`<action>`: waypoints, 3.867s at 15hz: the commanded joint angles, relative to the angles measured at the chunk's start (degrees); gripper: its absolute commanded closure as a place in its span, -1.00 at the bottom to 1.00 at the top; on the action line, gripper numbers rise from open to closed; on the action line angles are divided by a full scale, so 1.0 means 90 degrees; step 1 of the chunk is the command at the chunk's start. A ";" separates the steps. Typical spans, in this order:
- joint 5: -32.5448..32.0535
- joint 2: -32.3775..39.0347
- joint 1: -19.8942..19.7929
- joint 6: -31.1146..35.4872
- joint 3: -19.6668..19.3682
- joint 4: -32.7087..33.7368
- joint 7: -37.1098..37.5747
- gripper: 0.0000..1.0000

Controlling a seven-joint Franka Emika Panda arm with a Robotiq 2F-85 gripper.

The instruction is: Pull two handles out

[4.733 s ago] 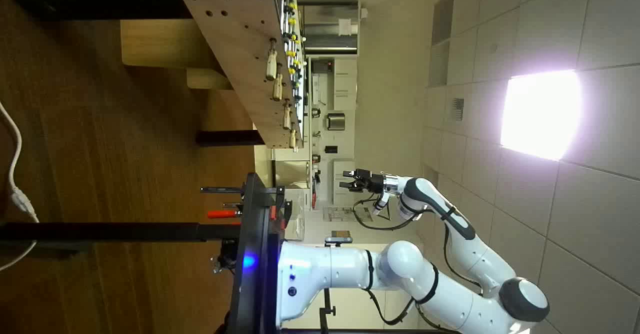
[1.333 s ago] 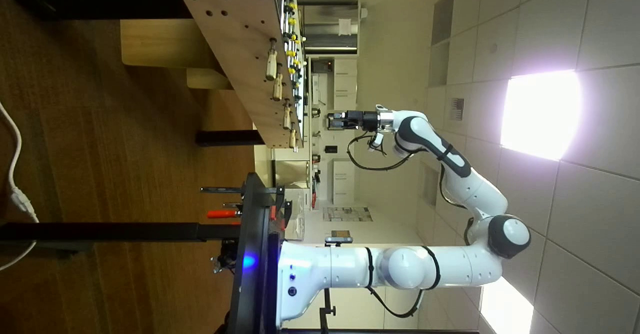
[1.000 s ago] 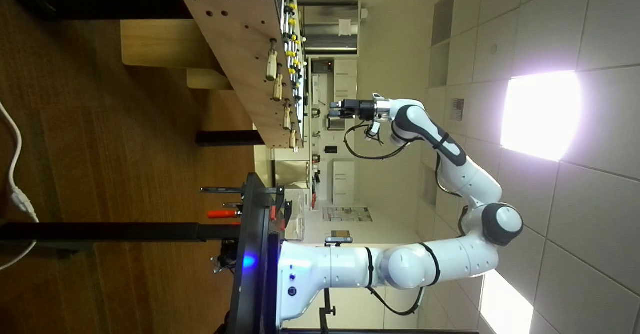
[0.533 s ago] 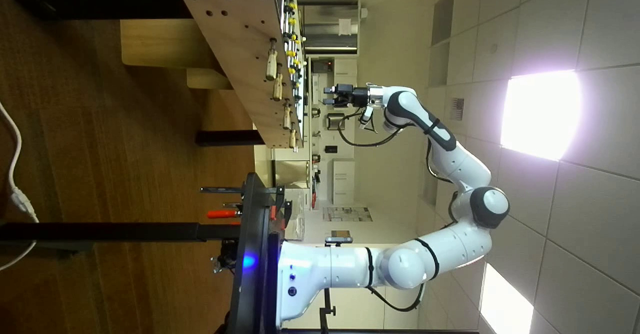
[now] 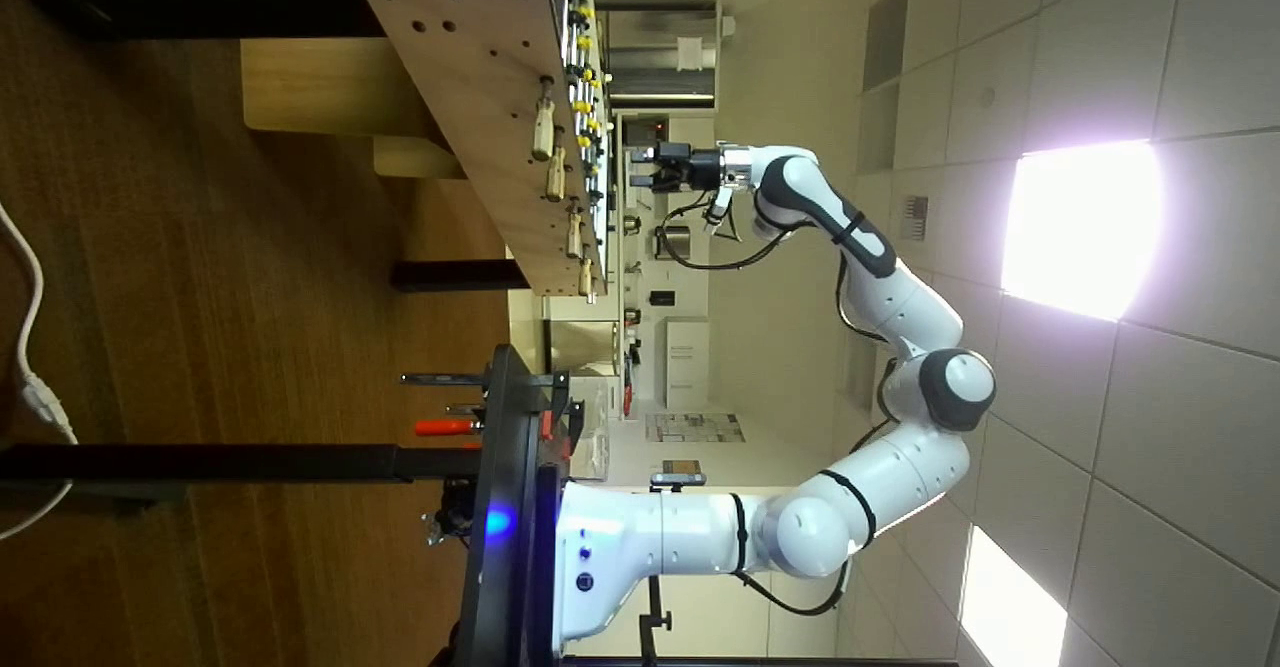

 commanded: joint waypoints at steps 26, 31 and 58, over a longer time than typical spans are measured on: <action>-0.0205 0.2082 0.0296 -0.0804 0.0014 0.2203 0.0264 -1.00; -0.0210 0.2254 0.0270 -0.0947 0.0012 0.2402 0.0214 -1.00; -0.0198 0.3135 0.0192 -0.0621 0.0114 0.2905 -0.0067 -0.02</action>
